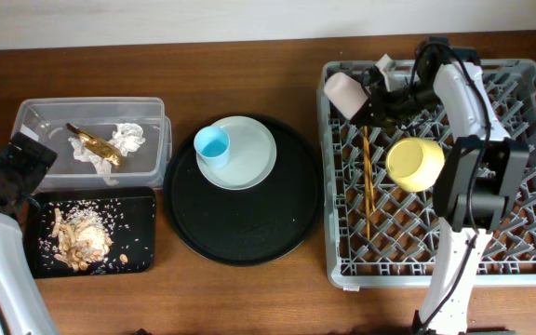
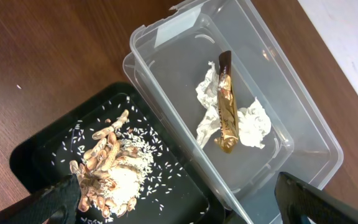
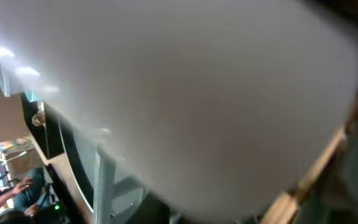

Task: Sort waste into correct bins and load items into the dishwasher rack
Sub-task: 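Carry pink cup into the rack's back-left corner and release, then move right gripper to the blue cup and grasp it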

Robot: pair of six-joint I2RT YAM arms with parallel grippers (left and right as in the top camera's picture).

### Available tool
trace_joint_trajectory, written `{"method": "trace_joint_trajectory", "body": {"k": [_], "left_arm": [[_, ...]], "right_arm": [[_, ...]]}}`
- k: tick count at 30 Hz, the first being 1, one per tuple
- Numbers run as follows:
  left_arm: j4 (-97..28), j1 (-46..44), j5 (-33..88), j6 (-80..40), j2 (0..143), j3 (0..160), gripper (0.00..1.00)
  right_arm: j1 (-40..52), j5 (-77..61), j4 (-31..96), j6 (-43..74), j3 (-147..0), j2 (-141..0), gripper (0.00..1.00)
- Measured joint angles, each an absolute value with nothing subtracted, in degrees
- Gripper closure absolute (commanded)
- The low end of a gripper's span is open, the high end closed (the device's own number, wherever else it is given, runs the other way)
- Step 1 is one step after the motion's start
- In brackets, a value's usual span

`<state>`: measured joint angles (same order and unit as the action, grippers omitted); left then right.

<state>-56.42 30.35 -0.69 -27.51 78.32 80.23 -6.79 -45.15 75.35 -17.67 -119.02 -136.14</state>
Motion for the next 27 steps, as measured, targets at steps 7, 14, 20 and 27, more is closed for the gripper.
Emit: {"method": "trace_joint_trajectory", "body": {"k": [7,14,20,27], "left_arm": [[-56.4,30.3,-0.7,-27.5,78.3,80.2,0.01],[-56.4,30.3,-0.7,-27.5,78.3,80.2,0.01],[-56.4,30.3,-0.7,-27.5,78.3,80.2,0.01],[-56.4,30.3,-0.7,-27.5,78.3,80.2,0.01]], "right_arm": [[-9.7,-38.2,81.0,-19.7,-118.8,-127.7,0.66],[2.1,-31.1,78.6,-14.6,-118.9,-109.0,0.72],[33.6,-14.7,63.8,-9.0,-118.9,-109.0,0.62],[48.2,5.7,47.3,-8.8,-118.9,-123.8,0.61]]}}
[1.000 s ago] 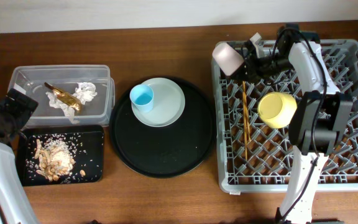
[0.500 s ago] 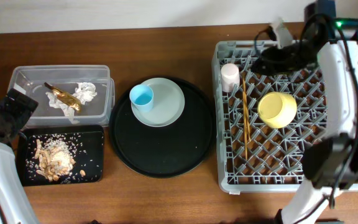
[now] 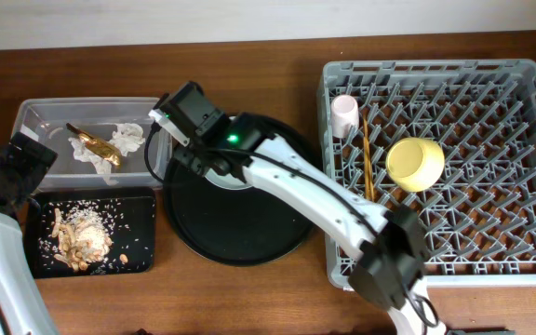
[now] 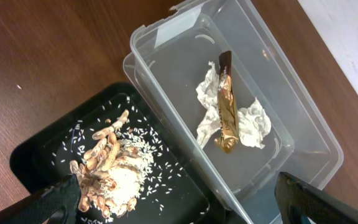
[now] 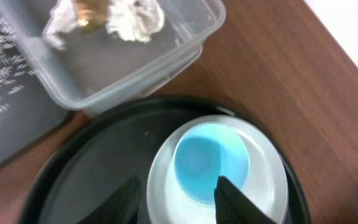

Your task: Sort waste into correct bins and load items into the dishwasher rack

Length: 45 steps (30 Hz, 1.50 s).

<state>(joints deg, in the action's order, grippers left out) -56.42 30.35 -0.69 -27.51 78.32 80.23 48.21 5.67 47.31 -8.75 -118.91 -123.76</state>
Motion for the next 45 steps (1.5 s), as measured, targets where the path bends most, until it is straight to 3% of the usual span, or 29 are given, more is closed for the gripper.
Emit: {"method": "trace_joint_trajectory", "body": {"k": [6,10,12,18,22,26,30,36,41,45], "left_arm": [[-56.4,30.3,-0.7,-27.5,78.3,80.2,0.01],[-56.4,30.3,-0.7,-27.5,78.3,80.2,0.01],[-56.4,30.3,-0.7,-27.5,78.3,80.2,0.01],[-56.4,30.3,-0.7,-27.5,78.3,80.2,0.01],[-56.4,30.3,-0.7,-27.5,78.3,80.2,0.01],[-56.4,30.3,-0.7,-27.5,78.3,80.2,0.01],[-56.4,30.3,-0.7,-27.5,78.3,80.2,0.01],[-56.4,30.3,-0.7,-27.5,78.3,80.2,0.01],[-56.4,30.3,-0.7,-27.5,78.3,80.2,0.01],[-56.4,30.3,-0.7,-27.5,78.3,80.2,0.01]], "right_arm": [[47.7,8.1,43.9,-8.8,-118.9,-132.6,0.64],[47.1,8.2,44.4,-8.9,-118.9,-134.3,0.92],[46.6,8.1,45.1,-8.5,-118.9,-134.3,0.96],[46.2,8.3,49.6,-7.1,-118.9,-133.5,0.96],[43.8,2.0,59.8,-5.9,-118.7,-122.7,0.96],[31.7,-11.4,70.9,-5.7,-119.1,-108.9,0.96],[16.5,-28.8,77.4,-6.9,-116.6,-108.7,0.96],[3.6,-55.2,70.0,-18.5,-98.5,-109.7,0.96],[-1.1,-63.7,57.8,-21.2,-83.9,-110.1,0.92],[-5.6,-61.8,57.9,-21.8,-79.9,-109.8,0.89]]}}
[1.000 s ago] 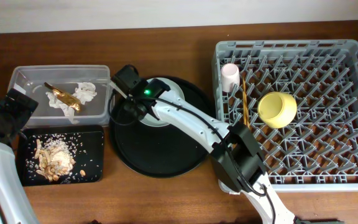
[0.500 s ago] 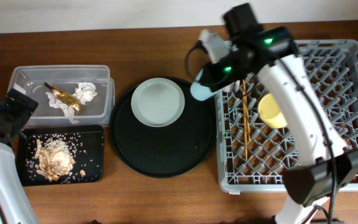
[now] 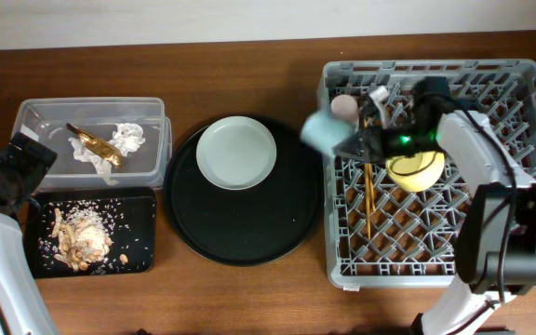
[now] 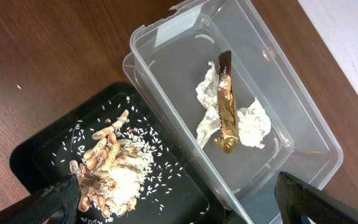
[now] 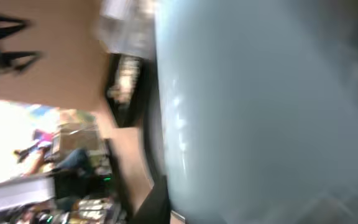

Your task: Sort waste into correct bins and load items into the dishwasher rack

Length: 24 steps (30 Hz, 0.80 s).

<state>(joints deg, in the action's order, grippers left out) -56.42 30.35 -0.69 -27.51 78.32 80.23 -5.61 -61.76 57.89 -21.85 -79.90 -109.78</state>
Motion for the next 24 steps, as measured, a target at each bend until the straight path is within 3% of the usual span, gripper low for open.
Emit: {"method": "trace_joint_trajectory", "body": {"k": [5,13,14,15,18,21,24], "left_arm": [[-56.4,30.3,-0.7,-27.5,78.3,80.2,0.01],[-56.4,30.3,-0.7,-27.5,78.3,80.2,0.01],[-56.4,30.3,-0.7,-27.5,78.3,80.2,0.01],[-56.4,30.3,-0.7,-27.5,78.3,80.2,0.01],[-56.4,30.3,-0.7,-27.5,78.3,80.2,0.01],[-56.4,30.3,-0.7,-27.5,78.3,80.2,0.01],[-56.4,30.3,-0.6,-27.5,78.3,80.2,0.01]], "right_arm": [[-10.5,-54.1,61.5,-21.8,-78.8,-109.9,0.86],[-10.8,-50.3,67.0,-23.7,-78.7,-104.7,0.83],[-10.8,-49.7,66.8,-23.2,-78.9,-101.9,0.8],[-10.5,-47.0,66.4,-21.4,-80.4,-96.4,0.65],[-7.2,-35.6,62.2,-17.9,-86.3,-87.5,0.38],[-0.6,-20.5,50.5,-20.6,-89.1,-83.6,0.35],[2.7,-13.8,44.6,-33.7,-89.1,-86.2,0.37]]}}
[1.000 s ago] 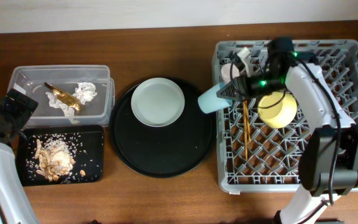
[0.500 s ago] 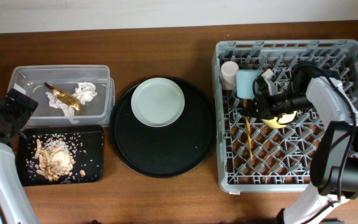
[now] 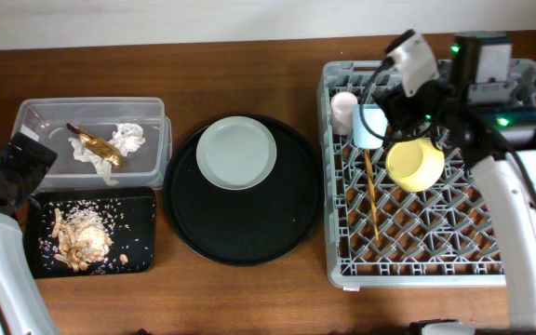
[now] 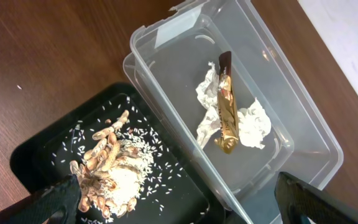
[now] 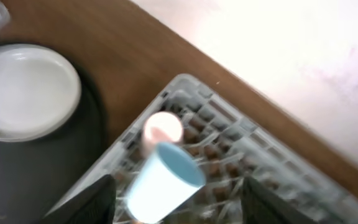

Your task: Sort waste into correct bins and load items into the dishwasher rack

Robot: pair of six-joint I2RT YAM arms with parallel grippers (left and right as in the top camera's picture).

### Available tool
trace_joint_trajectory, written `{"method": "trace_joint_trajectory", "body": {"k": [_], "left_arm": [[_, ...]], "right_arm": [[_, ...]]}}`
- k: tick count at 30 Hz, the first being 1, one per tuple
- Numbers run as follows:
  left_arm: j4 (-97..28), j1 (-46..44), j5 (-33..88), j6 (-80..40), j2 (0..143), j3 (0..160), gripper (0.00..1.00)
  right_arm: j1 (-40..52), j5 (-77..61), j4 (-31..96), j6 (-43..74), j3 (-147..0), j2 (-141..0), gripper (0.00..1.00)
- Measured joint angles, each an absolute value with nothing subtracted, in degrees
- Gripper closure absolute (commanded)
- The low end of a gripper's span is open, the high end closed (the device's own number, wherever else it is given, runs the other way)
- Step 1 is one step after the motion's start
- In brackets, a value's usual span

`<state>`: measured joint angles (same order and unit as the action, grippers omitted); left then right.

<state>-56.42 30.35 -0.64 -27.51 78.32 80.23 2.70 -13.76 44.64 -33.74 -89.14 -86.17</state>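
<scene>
A light blue cup (image 3: pixel 370 126) lies on its side in the grey dishwasher rack (image 3: pixel 529 265), next to a pink cup (image 3: pixel 344 110). In the right wrist view the blue cup (image 5: pixel 163 180) lies between the spread fingers of my right gripper (image 5: pixel 179 202) without touching them. That gripper is open, just above the cup. A pale plate (image 3: pixel 237 152) sits on the round black tray (image 3: pixel 240 237). My left gripper (image 4: pixel 179 211) hangs open over the corner where the black food tray (image 4: pixel 36 155) meets the clear waste bin (image 4: pixel 291 124).
A yellow bowl (image 3: pixel 415 163) and wooden chopsticks (image 3: pixel 371 200) are in the rack. The clear bin holds a gold wrapper (image 3: pixel 93 144) and crumpled tissue (image 3: pixel 127 138). Rice and food scraps (image 3: pixel 77 237) lie on the black tray.
The blue cup was in my right gripper at the rack's left edge. It now lies on its side in the rack beside the pink cup, with the gripper open above it.
My right gripper was at the pink cup over the rack's back left corner while the blue cup stood on the plate. Then the pink cup stood in the rack and the gripper hung over the blue cup. Then it carried that cup to the rack, where it now lies released.
</scene>
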Motion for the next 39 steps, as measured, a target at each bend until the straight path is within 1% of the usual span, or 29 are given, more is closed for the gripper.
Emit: {"method": "trace_joint_trajectory", "body": {"k": [3,5,8,10,11,13,14,16,18,22,25,27,31,35,39], "left_arm": [[-56.4,30.3,-0.7,-27.5,78.3,80.2,0.01],[-56.4,30.3,-0.7,-27.5,78.3,80.2,0.01],[-56.4,30.3,-0.7,-27.5,78.3,80.2,0.01],[-56.4,30.3,-0.7,-27.5,78.3,80.2,0.01],[-56.4,30.3,-0.7,-27.5,78.3,80.2,0.01],[-56.4,30.3,-0.7,-27.5,78.3,80.2,0.01],[-56.4,30.3,-0.7,-27.5,78.3,80.2,0.01],[-56.4,30.3,-0.7,-27.5,78.3,80.2,0.01],[-56.4,30.3,-0.7,-27.5,78.3,80.2,0.01],[-56.4,30.3,-0.7,-27.5,78.3,80.2,0.01],[-56.4,30.3,-0.7,-27.5,78.3,80.2,0.01],[-56.4,30.3,-0.7,-27.5,78.3,80.2,0.01],[-56.4,30.3,-0.7,-27.5,78.3,80.2,0.01],[-56.4,30.3,-0.7,-27.5,78.3,80.2,0.01],[-56.4,30.3,-0.7,-27.5,78.3,80.2,0.01]], "right_arm": [[2.9,-11.8,42.5,-41.3,-89.1,-90.7,0.37],[2.9,-11.1,41.5,-46.3,-89.1,-95.5,0.33],[2.9,-11.8,41.7,-48.7,-89.1,-100.9,0.32],[2.9,-14.7,43.7,-49.6,-89.1,-102.9,0.32],[2.9,-16.0,44.5,-49.8,-89.0,-103.0,0.35],[2.9,-18.3,47.0,-49.9,-89.0,-103.0,0.51],[2.9,-18.8,48.0,-50.2,-89.0,-103.0,0.53],[2.9,-19.6,50.0,-50.1,-89.0,-103.0,0.64],[2.9,-19.8,50.9,-50.1,-89.0,-103.0,0.71],[2.9,-20.1,54.5,-50.1,-89.1,-103.0,0.73],[2.9,-20.1,55.9,-50.0,-89.1,-103.0,0.83],[2.9,-20.1,56.8,-50.2,-89.1,-103.0,0.85],[2.9,-20.0,57.1,-50.1,-89.1,-103.0,0.86],[2.9,-18.8,57.1,-49.5,-89.1,-103.0,0.83],[2.9,-17.1,57.1,-48.1,-89.1,-103.0,0.85]]}}
